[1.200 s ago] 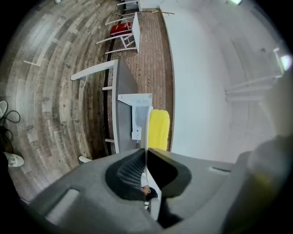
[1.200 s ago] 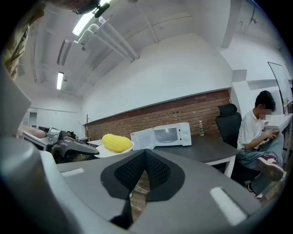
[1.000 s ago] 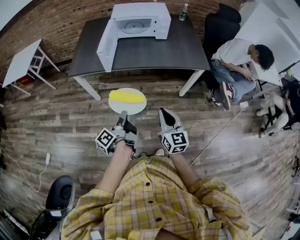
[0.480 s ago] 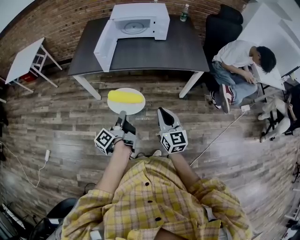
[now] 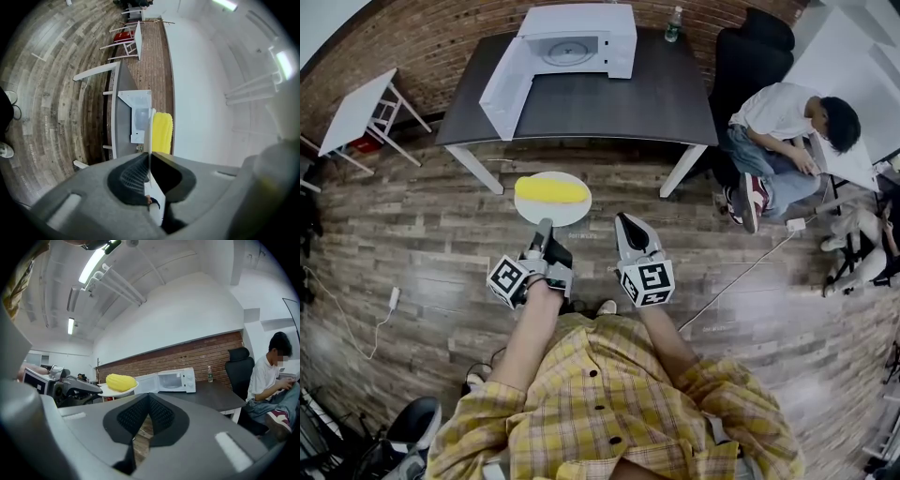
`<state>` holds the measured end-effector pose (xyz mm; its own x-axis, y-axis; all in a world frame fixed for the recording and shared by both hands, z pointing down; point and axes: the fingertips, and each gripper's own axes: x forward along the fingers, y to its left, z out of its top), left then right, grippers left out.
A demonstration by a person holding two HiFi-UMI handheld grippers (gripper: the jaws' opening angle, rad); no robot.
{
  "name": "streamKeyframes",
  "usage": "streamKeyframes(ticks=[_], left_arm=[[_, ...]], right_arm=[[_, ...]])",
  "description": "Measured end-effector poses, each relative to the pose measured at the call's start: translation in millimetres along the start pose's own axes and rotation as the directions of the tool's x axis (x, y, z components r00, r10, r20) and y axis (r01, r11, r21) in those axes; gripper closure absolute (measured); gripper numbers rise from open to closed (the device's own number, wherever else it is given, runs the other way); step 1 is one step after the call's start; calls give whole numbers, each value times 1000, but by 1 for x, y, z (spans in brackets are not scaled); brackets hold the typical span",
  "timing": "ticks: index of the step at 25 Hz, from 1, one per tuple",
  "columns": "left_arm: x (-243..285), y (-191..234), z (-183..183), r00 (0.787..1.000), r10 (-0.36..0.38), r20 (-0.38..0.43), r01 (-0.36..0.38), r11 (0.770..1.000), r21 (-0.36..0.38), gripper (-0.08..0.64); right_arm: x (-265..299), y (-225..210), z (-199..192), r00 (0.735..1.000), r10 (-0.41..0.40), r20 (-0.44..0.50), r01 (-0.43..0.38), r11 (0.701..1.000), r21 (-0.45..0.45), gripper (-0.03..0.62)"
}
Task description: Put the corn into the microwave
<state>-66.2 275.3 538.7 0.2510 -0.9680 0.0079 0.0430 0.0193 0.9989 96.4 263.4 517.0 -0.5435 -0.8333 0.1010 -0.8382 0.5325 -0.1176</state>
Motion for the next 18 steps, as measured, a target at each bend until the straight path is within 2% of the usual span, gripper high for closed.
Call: streamKeyframes(ticks=[5, 14, 18], left_arm=[[1, 6, -4, 1000, 10, 7, -10, 1000, 23, 546], [30, 11, -3, 1000, -4, 9, 4, 1000, -12, 546], [48, 22, 8, 999, 35, 17, -34, 999, -24, 546]], right_arm=[[0, -5, 5, 1000, 17, 13, -17, 1000, -7, 589], [22, -21, 1, 1000, 28, 8, -28, 1000, -13, 589], [42, -34, 2, 1000, 18, -4, -18, 1000, -10, 589]])
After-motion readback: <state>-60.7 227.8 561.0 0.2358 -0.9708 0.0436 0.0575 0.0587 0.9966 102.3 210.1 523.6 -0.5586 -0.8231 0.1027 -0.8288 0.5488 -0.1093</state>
